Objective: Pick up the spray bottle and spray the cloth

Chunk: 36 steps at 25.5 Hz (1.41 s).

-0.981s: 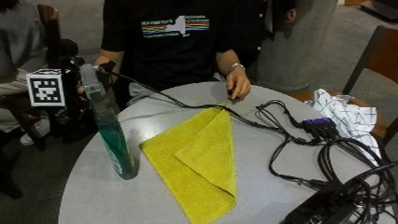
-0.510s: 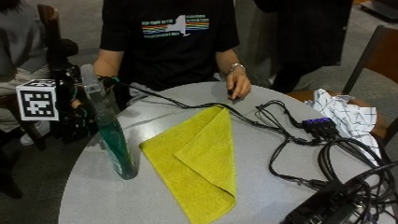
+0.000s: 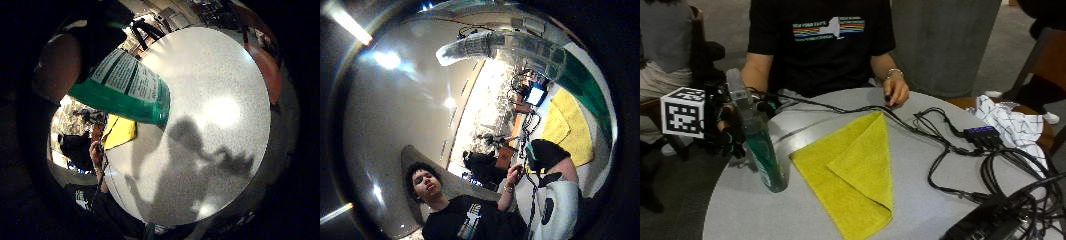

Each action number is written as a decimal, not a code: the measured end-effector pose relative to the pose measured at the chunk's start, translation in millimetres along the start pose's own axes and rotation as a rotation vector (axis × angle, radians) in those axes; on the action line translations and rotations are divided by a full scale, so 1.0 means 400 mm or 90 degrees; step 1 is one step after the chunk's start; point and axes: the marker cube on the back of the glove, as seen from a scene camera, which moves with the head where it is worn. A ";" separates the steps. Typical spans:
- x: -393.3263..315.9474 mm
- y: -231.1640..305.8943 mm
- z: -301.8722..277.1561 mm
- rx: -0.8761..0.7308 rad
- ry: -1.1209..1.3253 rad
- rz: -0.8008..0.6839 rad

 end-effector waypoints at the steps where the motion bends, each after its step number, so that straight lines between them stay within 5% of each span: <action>1: 0.002 -0.004 0.001 0.011 0.006 0.001; 12: -0.010 -0.005 -0.021 0.121 0.004 -0.012; 20: -0.047 0.019 -0.030 0.042 -0.157 -0.009; 36: -0.059 0.026 -0.023 -0.006 -0.181 -0.011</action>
